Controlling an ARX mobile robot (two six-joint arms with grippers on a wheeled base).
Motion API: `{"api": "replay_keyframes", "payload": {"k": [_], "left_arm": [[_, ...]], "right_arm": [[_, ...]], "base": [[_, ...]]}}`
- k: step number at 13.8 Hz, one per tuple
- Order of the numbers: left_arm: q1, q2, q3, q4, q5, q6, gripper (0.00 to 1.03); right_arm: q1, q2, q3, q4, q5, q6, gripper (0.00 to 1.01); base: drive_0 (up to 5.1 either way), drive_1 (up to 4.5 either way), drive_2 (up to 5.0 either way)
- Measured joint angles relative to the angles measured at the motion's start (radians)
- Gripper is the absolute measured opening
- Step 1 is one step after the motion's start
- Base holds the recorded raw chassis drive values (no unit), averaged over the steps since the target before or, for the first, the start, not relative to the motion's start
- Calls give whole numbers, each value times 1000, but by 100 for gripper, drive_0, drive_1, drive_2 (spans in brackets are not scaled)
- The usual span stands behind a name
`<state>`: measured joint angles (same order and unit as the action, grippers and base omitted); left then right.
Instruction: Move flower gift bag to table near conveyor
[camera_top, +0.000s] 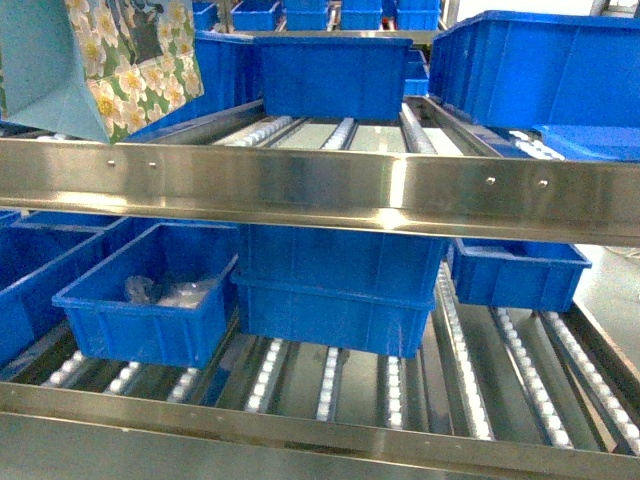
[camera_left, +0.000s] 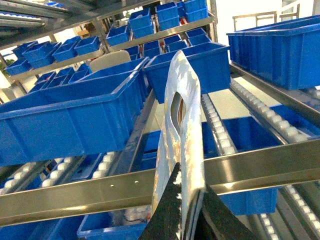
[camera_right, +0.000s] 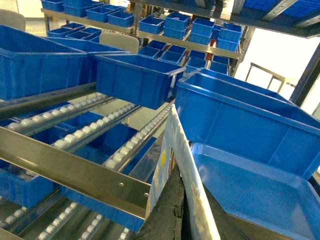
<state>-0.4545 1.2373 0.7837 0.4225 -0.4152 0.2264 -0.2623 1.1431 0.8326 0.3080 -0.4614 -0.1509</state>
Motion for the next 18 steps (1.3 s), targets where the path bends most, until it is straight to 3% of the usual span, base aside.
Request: {"api": "replay_keyframes", "payload": {"k": [18], "left_arm": [[0,0,0,-2,-2,10,2]], "right_arm": [[0,0,-1,2,0,0,2]], "base": [[-483,149,343]]}}
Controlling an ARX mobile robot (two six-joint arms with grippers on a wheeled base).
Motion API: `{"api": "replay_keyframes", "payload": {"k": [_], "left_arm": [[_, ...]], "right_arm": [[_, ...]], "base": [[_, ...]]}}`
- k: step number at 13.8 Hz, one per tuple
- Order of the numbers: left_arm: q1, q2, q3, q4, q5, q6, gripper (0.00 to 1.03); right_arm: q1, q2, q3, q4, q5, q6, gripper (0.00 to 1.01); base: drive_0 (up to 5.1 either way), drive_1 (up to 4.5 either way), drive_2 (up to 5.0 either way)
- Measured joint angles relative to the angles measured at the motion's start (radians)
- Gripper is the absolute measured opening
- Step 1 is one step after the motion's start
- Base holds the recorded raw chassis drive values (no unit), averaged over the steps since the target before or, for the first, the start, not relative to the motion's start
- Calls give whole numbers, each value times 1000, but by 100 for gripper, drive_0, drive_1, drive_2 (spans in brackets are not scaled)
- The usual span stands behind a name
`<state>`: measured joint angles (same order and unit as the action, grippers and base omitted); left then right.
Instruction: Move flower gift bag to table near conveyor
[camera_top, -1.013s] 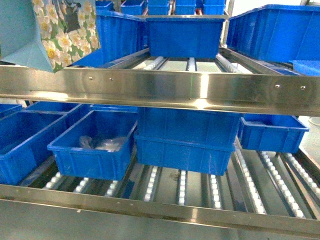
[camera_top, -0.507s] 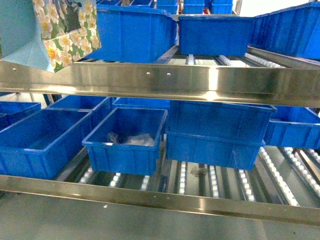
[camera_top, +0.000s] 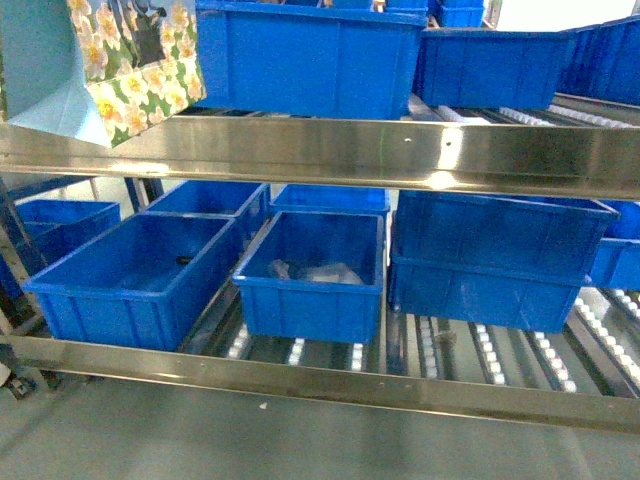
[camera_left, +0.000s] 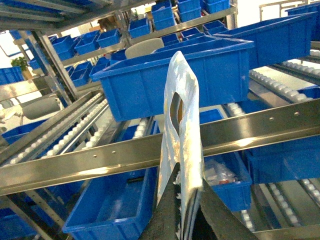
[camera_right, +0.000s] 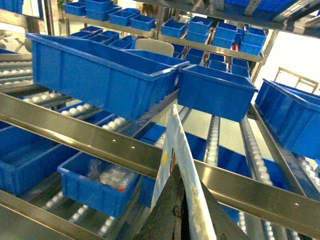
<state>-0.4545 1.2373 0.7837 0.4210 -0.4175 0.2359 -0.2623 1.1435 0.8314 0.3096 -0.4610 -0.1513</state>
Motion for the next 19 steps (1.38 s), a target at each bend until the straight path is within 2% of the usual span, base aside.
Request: {"api": "replay_keyframes", "payload": {"k": [10,19], "left_arm": [[0,0,0,0,-1,0,2],[0,-1,0,-1,-1,0,2]], "right_arm": [[0,0,-1,2,-1,0,2],[0,0,-1,2,-1,0,2]], "base": [[-489,162,325],[-472,371,105]]}}
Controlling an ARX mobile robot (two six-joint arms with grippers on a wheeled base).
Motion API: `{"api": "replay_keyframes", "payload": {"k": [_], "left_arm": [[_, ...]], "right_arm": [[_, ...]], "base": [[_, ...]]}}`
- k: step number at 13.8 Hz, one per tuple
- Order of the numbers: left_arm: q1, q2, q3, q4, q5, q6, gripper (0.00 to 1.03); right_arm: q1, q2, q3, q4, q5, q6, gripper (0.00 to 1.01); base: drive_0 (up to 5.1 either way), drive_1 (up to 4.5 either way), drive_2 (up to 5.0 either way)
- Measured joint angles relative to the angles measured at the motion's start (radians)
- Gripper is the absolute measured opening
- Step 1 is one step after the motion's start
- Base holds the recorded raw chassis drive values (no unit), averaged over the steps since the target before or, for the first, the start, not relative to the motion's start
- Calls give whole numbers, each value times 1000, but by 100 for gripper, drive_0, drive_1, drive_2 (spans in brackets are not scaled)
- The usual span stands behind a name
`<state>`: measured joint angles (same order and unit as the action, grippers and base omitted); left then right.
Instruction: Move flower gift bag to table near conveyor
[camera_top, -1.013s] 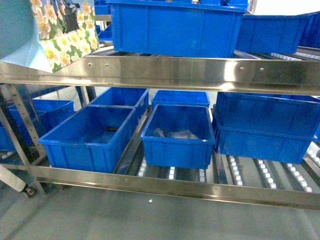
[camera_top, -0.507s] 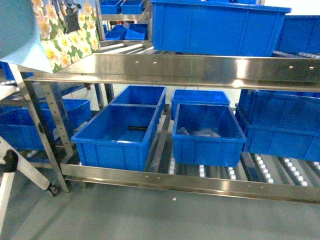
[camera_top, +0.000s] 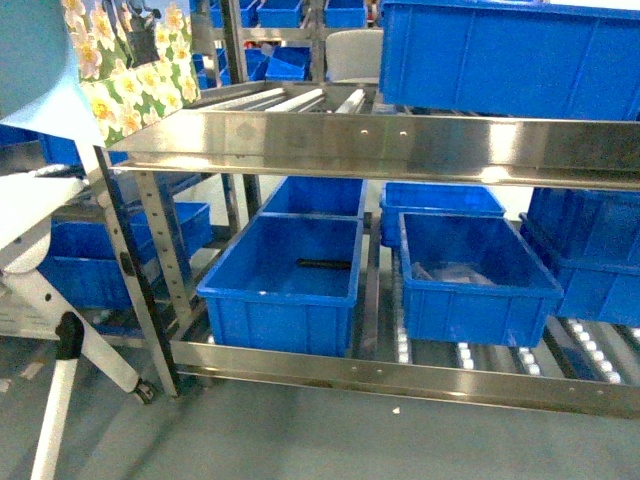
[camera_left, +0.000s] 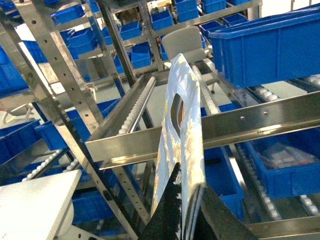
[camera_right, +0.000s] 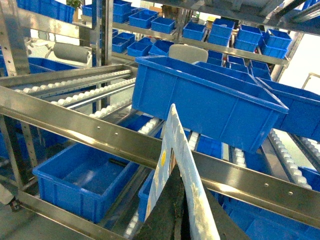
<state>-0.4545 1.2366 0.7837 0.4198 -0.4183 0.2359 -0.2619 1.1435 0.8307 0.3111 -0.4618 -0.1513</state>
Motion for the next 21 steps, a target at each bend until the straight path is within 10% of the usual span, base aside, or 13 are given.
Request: {"api": "replay_keyframes", "payload": {"k": [21], "left_arm": [[0,0,0,0,0,0,2]], "right_arm": [[0,0,-2,0,0,0,2]], "base": [[-471,378,87]]}}
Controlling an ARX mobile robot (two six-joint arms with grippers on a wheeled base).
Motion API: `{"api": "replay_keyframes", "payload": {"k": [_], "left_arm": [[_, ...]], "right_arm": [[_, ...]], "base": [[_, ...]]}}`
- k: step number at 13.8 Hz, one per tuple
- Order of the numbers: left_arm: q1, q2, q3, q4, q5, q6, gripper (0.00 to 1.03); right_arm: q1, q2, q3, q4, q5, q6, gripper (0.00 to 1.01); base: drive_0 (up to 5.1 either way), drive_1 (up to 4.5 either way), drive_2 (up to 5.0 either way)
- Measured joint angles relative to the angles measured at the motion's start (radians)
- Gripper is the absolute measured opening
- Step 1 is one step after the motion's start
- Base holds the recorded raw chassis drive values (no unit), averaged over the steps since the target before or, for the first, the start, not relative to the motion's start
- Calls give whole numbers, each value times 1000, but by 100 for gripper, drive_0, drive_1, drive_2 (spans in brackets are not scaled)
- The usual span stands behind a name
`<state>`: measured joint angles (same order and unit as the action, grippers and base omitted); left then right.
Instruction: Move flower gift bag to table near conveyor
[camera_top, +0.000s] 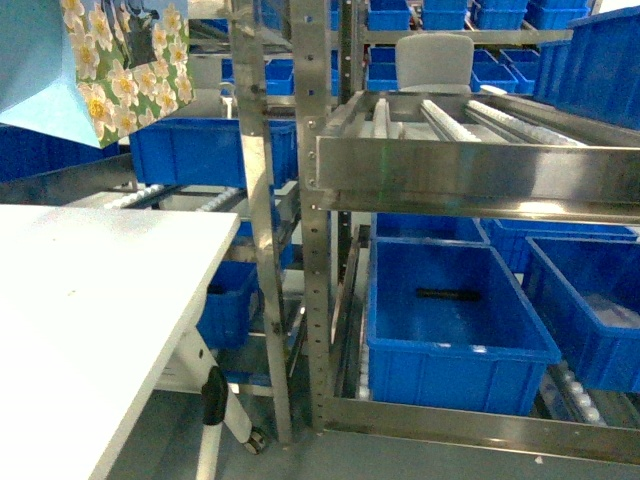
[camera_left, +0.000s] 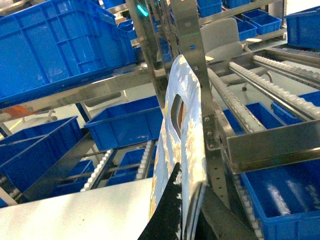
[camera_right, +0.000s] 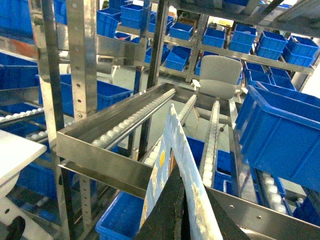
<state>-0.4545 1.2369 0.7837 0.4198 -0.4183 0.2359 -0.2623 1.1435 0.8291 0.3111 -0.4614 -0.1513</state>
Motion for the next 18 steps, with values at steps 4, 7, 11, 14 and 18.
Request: {"api": "replay_keyframes", "payload": {"k": [4,7,11,14,18], "left_arm": [[0,0,0,2,0,0,2],[0,0,0,4,0,0,2],[0,0,0,-1,0,0,2],[0,0,0,1,0,0,2],[0,0,0,0,0,0,2]], "right_arm": [[0,0,0,-1,0,0,2],[0,0,0,-1,0,0,2],[0,0,0,-5,0,0,2],[0,0,0,-1,0,0,2],[0,0,0,-3,0,0,2]], "base": [[-466,384,86],[-466,375,120],[-491,251,238],[-480,135,350],[-468,133,367]]}}
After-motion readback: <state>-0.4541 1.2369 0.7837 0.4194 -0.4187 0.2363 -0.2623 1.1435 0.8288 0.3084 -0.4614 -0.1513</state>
